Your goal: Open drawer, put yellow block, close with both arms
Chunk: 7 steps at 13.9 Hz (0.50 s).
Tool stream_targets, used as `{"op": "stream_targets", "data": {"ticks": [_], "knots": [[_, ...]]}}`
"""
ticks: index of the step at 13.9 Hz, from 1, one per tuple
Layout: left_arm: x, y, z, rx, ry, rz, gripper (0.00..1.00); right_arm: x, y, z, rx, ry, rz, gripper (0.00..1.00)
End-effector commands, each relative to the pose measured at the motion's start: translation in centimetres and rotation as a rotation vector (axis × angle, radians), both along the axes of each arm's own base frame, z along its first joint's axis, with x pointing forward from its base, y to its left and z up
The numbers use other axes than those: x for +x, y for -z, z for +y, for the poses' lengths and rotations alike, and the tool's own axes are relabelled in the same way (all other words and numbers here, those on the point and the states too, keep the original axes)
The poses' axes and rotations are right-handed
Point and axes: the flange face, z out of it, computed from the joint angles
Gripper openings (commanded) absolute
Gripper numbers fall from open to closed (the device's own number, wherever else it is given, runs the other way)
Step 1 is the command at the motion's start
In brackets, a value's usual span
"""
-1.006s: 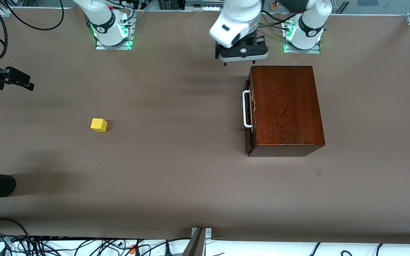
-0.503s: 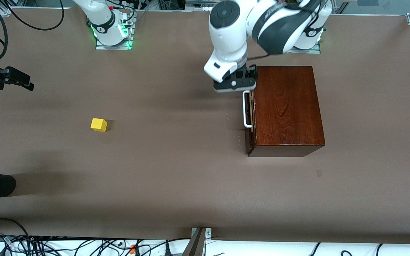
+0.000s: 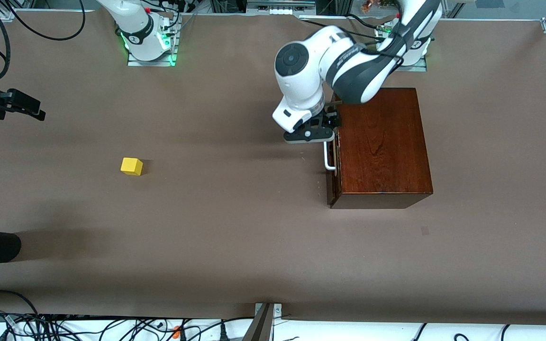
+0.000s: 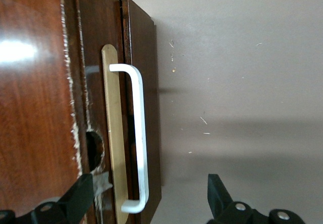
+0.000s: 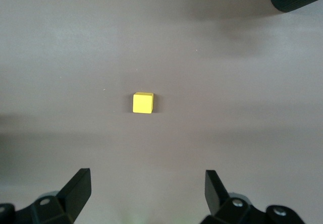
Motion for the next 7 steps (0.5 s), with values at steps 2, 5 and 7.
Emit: {"op": "stream_targets", "data": {"ticks": [2,5,7], "knots": [[0.0,3.0,0.1,0.021,0.043,-0.009,1.00,0.0,-0.4,0.0,0.004,-0.003,-0.001,1.00],[0.2,4.3,0.1,0.022,0.049,-0.005,1.00,0.0,-0.4,-0.1,0.004,-0.002,-0.001,1.00],[0.2,5.3,0.1,0.028,0.053,0.005,1.00,0.0,-0.4,-0.1,0.004,-0.002,-0.001,1.00]]}}
